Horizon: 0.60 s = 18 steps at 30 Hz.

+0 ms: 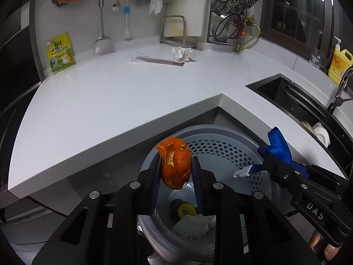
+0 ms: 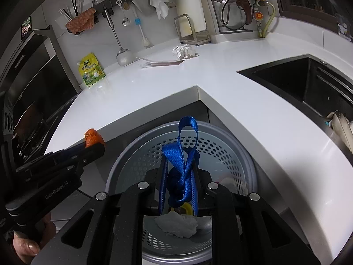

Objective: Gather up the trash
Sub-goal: 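Carry the lanyard with the right tool while the left tool carries the peel over the bin, then open the right tool to drop the lanyard while the left tool drops the peel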

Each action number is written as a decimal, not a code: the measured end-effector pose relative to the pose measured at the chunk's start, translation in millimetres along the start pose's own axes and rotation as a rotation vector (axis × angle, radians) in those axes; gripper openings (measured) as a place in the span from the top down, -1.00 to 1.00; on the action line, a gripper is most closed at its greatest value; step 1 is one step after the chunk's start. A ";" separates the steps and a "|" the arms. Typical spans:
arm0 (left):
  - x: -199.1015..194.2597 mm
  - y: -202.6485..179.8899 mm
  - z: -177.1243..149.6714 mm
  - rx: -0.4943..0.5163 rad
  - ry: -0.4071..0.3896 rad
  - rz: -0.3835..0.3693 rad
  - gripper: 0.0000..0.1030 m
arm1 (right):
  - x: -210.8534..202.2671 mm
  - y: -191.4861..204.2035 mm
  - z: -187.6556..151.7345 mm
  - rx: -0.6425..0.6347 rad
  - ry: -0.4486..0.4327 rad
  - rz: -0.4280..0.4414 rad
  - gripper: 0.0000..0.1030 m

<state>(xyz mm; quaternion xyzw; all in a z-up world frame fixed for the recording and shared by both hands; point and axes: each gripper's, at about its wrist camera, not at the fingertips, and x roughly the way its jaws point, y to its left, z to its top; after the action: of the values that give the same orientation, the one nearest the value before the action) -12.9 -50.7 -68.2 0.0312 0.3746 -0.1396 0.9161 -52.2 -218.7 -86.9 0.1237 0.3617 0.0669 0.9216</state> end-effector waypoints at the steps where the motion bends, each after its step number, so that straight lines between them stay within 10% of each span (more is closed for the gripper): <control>1: -0.3 0.0 -1.5 0.001 0.001 0.001 0.47 | -0.1 0.2 -1.8 0.001 0.002 0.001 0.66; 18: 10.6 -3.9 -16.3 0.022 0.049 -0.012 0.46 | 13.1 -1.4 -13.1 0.016 0.056 0.009 0.65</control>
<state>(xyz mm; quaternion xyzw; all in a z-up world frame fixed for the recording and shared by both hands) -17.9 -54.3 -87.2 0.0427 0.3957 -0.1485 0.9053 -51.5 -214.9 -105.0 0.1309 0.3875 0.0717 0.9097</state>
